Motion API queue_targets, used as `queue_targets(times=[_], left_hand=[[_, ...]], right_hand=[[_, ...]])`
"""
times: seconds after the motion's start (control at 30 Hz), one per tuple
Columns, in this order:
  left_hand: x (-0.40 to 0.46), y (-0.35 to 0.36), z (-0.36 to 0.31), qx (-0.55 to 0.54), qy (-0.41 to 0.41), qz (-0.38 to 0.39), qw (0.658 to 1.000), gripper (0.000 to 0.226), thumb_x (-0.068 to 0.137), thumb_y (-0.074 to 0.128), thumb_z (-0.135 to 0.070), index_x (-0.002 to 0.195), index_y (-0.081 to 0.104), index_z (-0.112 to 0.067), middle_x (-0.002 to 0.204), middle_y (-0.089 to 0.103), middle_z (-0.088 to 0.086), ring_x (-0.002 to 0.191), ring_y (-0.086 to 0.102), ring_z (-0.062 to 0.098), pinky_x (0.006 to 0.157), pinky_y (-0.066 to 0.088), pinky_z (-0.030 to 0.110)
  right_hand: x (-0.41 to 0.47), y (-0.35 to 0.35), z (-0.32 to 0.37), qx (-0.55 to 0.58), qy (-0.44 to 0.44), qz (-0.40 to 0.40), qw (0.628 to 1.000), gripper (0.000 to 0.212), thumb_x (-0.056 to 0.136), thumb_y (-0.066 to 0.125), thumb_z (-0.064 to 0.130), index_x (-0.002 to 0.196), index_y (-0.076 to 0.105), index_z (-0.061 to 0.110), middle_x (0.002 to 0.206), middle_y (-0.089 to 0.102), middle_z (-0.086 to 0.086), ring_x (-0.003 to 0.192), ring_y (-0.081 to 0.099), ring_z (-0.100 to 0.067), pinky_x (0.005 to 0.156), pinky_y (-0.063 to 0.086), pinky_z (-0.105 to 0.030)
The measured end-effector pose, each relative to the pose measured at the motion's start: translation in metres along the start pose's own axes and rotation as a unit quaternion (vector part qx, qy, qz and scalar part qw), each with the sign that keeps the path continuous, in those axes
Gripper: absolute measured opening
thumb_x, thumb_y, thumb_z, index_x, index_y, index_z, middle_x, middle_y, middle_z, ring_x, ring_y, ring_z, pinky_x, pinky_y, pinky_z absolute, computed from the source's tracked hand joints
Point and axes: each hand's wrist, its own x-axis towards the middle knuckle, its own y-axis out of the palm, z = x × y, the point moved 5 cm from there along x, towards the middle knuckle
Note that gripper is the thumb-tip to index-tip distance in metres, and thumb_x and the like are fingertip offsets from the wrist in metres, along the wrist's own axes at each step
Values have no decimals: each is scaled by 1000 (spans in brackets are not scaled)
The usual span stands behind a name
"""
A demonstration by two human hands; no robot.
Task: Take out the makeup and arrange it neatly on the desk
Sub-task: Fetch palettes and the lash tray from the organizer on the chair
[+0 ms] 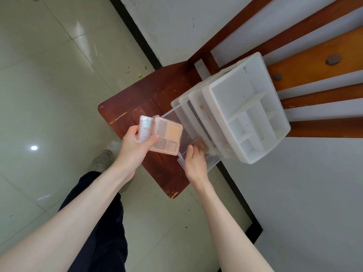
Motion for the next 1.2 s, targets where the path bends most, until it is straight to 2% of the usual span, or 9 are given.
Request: queue_targets(times=[0.13,0.23,0.5,0.67,0.77,0.83,1.0,1.1,1.2], left_hand=[[-1,3,0,2,0,7,1000,33,83,67,-17,111,49,-21,108,64,5,101,62,20,94,49,43],[1,1,1,-17,-10,11,1000,35,83,67,-17,114,50,-17,111,63,7,103,62,21,93,49,41],[2,7,7,-52,-30,17,998,35,89,59,-19,120,48,-8,114,61,9,102,62,19,81,53,33],[0,14,8,-110,-54,38,992,27,92,54,-17,117,56,-6,107,66,7,98,63,15,82,51,27],[0,18,10,-130,-70,36,988,25,93,53,-19,114,55,-5,104,66,5,96,63,13,83,49,25],[1,22,10,-137,-78,33,987,25,94,52,-19,114,54,-5,104,66,4,97,63,13,84,47,24],[4,37,8,-202,-95,51,974,24,94,52,-18,114,55,-6,104,68,4,95,66,12,86,49,25],[6,45,4,-230,-86,56,968,15,93,53,-18,104,59,-10,99,71,3,92,68,11,85,49,25],[7,54,-1,-251,-83,53,963,10,94,51,-20,100,59,-17,97,71,-1,95,66,9,89,46,27]], right_hand=[[2,-6,-2,-58,-41,-48,996,41,99,34,22,138,41,10,148,33,-12,136,29,-29,114,22,-37],[18,-3,-8,-89,-10,9,996,54,97,42,29,146,25,13,154,23,-10,139,28,-30,114,25,-43],[23,-17,-8,-134,23,-53,989,37,89,58,28,122,57,11,120,47,-13,110,48,-32,98,42,-43],[-7,-23,-5,-21,4,-100,995,27,93,49,24,107,61,6,109,54,-10,98,55,-27,87,45,-37],[-30,-26,-15,157,89,-156,971,23,96,44,24,101,57,6,105,59,-9,100,56,-27,91,44,-40],[-45,-20,-29,305,215,-140,917,23,97,41,25,109,54,9,108,59,-6,103,56,-25,95,45,-40],[-69,-12,-47,620,460,-65,633,15,92,50,13,105,51,5,119,48,-14,121,45,-31,103,39,-45],[-68,-15,-44,747,455,-67,480,34,95,41,7,128,41,-1,140,35,-23,132,34,-40,110,29,-50],[-64,-20,-43,837,407,-89,354,25,99,31,8,104,52,-5,142,34,-31,132,34,-44,110,29,-52]])
